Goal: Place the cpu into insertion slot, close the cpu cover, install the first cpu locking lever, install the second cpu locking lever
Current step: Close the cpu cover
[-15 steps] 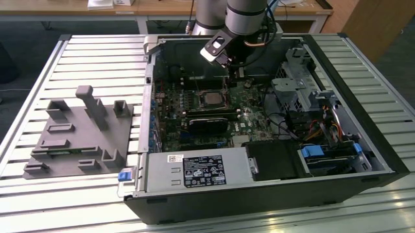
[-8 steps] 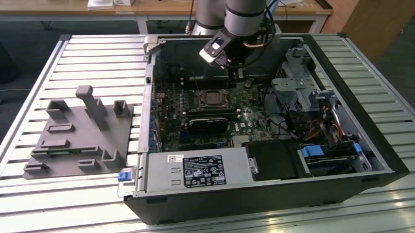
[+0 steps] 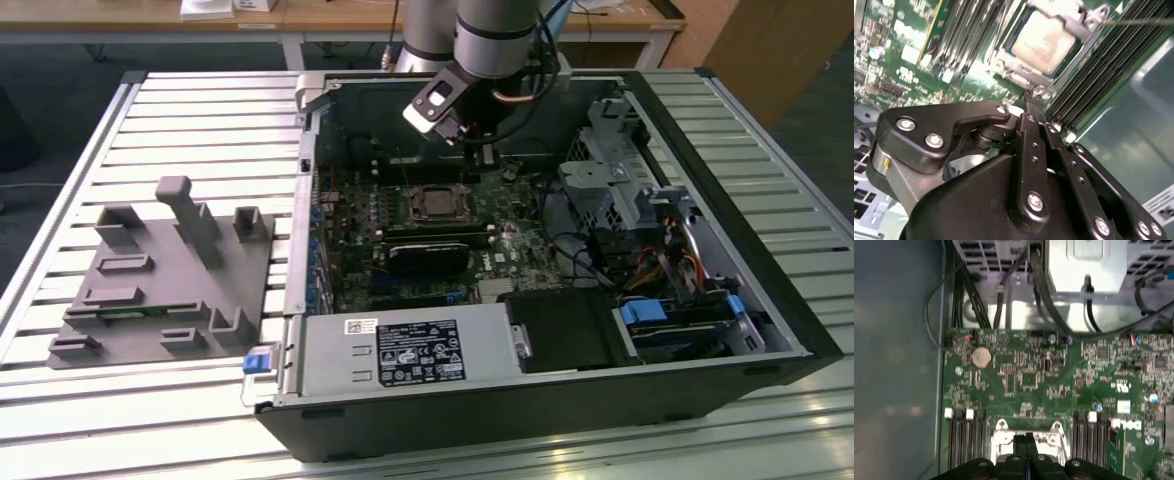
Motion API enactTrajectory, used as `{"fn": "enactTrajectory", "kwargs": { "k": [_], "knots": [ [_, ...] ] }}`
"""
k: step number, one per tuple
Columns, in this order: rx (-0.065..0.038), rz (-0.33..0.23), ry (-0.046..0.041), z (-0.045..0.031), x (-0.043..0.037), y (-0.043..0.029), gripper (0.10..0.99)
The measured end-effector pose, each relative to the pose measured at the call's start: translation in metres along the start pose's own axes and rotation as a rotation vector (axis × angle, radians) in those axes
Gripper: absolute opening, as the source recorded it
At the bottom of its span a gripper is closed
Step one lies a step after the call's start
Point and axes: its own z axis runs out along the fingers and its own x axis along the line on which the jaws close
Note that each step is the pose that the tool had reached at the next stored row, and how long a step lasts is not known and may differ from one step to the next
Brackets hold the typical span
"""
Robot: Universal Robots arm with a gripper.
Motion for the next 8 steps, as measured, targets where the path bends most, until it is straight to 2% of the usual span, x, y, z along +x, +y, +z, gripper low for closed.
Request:
{"fn": "enactTrajectory", "kwargs": {
  "k": [3, 8],
  "knots": [
    [0.0, 0.0, 0.0002, 0.0006, 0.0001, -0.0067, 0.106],
    [0.006, 0.0, 0.0003, 0.0056, -0.0042, -0.008, 0.106]
  ]
}}
